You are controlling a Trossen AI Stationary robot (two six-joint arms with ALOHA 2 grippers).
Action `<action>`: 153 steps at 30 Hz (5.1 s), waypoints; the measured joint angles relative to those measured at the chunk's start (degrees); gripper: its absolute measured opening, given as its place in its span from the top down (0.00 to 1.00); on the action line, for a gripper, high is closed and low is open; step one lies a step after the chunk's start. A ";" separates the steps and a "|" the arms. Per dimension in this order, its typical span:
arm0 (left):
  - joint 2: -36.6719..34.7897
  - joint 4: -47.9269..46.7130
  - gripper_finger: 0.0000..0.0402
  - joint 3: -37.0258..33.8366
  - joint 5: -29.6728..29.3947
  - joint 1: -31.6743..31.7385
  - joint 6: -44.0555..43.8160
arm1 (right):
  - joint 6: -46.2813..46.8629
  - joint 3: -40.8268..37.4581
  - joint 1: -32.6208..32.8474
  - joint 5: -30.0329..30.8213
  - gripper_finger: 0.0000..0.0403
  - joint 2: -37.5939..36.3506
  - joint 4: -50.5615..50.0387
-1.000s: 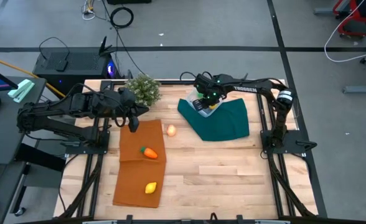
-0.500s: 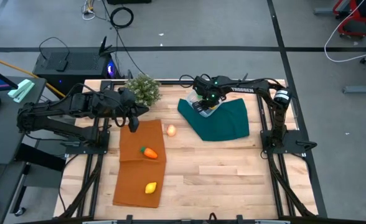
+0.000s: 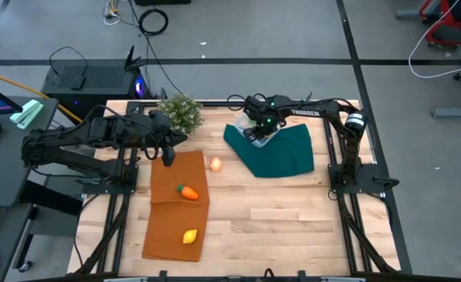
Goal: Pick and placing Produce into tupperware
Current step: Put the strawberry into the transparent bin, then put the lemon into the transparent bin
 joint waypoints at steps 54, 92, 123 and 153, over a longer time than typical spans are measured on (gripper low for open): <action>0.00 -3.51 0.96 0.02 13.38 -4.27 3.00 | 22.75 -0.02 34.42 12.71 0.63 -24.07 -13.20; 30.92 5.75 0.69 0.00 16.75 -29.59 -37.12 | 48.92 -0.20 66.78 26.87 0.63 -24.04 -18.88; 38.69 1.62 0.34 0.02 4.33 -40.75 -53.15 | 61.61 -0.17 66.73 26.96 0.43 -24.02 -20.02; 46.76 5.69 0.32 0.02 10.16 -39.69 -58.46 | 57.90 -0.17 66.73 24.94 0.42 -24.02 -21.44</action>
